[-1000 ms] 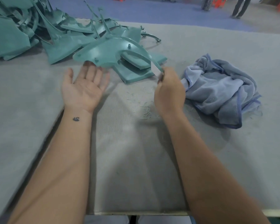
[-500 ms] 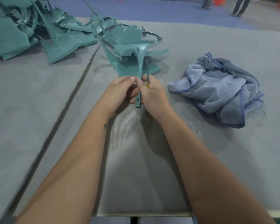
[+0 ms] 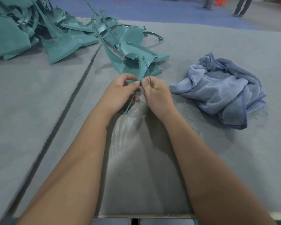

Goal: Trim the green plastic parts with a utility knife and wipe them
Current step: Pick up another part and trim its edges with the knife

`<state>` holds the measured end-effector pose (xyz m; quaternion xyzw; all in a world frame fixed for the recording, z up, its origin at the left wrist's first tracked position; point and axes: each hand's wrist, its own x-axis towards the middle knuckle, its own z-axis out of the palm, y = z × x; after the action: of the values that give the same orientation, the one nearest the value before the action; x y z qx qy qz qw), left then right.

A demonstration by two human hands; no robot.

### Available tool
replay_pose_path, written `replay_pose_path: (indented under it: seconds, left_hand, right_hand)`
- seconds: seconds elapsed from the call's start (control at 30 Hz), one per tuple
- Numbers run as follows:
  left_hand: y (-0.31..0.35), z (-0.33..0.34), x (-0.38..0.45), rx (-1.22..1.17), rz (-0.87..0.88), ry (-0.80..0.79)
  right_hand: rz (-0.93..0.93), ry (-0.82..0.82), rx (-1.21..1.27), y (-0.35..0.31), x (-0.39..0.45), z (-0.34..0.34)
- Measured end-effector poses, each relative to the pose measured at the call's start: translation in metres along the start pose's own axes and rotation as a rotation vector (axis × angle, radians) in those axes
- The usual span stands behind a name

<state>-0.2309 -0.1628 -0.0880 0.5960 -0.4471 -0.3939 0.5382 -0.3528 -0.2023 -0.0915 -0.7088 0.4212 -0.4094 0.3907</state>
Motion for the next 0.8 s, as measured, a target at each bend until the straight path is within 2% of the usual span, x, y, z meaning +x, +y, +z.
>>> replay_pose_path:
  seconds: [0.1, 0.27, 0.4, 0.57, 0.63, 0.7, 0.8]
  left_hand:
    - [-0.001, -0.003, -0.001, 0.374, 0.067, -0.002]
    - [0.001, 0.000, -0.002, 0.498, 0.110, -0.012]
    - [-0.001, -0.001, -0.001, 0.417, 0.204, 0.053]
    - [-0.003, 0.009, -0.004, 0.358, 0.253, 0.138]
    - [-0.003, 0.014, -0.005, 0.264, 0.188, 0.129]
    - [0.001, 0.015, -0.003, 0.109, 0.047, 0.104]
    - [0.006, 0.010, -0.003, -0.004, -0.040, -0.027]
  right_hand:
    - [0.011, 0.048, -0.035, 0.003, 0.005, -0.005]
    - [0.059, 0.108, 0.033, 0.006, 0.008, -0.010]
    - [0.095, 0.084, 0.260, 0.000, 0.006, -0.012]
    - [0.117, 0.070, 0.255, 0.001, 0.006, -0.012]
    - [0.097, 0.030, 0.259, 0.002, 0.006, -0.011]
    - [0.091, 0.016, 0.229, 0.004, 0.006, -0.010]
    - [0.077, 0.046, 0.144, 0.005, 0.007, -0.010]
